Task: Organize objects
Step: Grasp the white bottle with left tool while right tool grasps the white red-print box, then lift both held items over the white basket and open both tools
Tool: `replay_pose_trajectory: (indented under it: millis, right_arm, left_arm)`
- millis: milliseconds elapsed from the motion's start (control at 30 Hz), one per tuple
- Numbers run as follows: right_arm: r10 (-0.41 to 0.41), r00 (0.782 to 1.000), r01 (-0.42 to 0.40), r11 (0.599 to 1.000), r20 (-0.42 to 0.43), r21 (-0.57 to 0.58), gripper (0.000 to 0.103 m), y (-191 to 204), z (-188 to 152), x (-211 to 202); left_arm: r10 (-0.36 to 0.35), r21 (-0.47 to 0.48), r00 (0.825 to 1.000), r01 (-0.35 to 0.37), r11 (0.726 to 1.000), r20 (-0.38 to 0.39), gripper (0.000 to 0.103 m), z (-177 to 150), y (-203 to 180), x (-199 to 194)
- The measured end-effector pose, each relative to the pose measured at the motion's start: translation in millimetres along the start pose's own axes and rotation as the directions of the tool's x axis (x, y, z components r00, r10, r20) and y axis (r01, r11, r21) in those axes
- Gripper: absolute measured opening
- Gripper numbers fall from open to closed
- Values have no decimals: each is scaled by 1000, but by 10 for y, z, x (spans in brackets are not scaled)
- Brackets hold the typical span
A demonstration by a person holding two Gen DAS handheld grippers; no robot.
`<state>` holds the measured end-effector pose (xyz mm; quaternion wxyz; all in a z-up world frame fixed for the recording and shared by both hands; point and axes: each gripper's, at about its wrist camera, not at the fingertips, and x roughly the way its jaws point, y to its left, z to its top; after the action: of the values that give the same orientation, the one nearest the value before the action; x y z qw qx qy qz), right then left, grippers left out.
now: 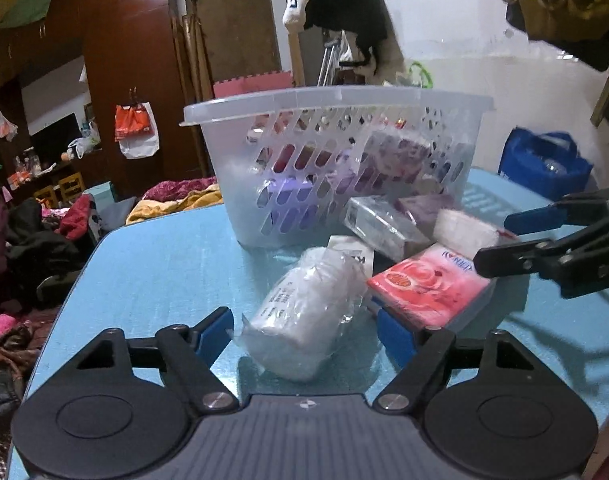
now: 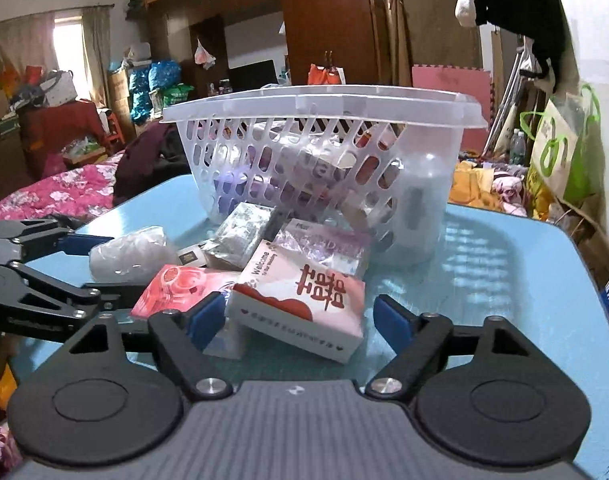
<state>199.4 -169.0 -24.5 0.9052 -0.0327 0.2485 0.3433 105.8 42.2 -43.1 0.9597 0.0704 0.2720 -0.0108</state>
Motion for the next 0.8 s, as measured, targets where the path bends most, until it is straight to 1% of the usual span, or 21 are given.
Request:
replay_pose_trajectory:
  millis: [67,100,133,167,200,333,433,567,700,800]
  right_arm:
    - [8,1000,-8,1000,7,7,76,-12,-18,-28]
    - [4,1000,-4,1000,12,2,75,-3,-17,-39]
    - [-2,1000,2,1000,17,-5,75,9,-22,-55]
    - [-10,1000,11,1000,25,-13,74,27,-27,-68]
    - [-23,999,24,999,35,-26,74,49,-35,-96]
    - [-24,998,27,999,58,-45,74,96,-43,-193]
    - [-48,994,55,996,93,-71,74,151,-35,-278]
    - [-66,989,77,993,131,-86,74,204,23,-351]
    - [-64,982,83,992,178,-98,74,216,172,-452]
    - [-45,971,70,993,235,-98,74,173,471,-561]
  left_arm:
    - [3,2,1000,-3,1000,-7,82,4,-9,7]
    - [8,3,1000,-7,1000,-6,78,1,-13,2]
    - [18,8,1000,-18,1000,3,63,-3,-17,-10]
    - [42,11,999,-42,999,11,62,-11,-21,-20]
    - [56,9,998,-56,998,20,62,-25,-17,-41]
    - [43,-2,996,-43,999,84,61,-53,-9,-169]
    - [34,-18,993,-32,999,116,61,-40,14,-253]
    - [18,-57,984,-8,998,177,61,32,79,-370]
    - [-15,-88,975,35,996,224,61,264,132,-453]
    - [-40,-84,965,64,994,259,61,583,154,-469]
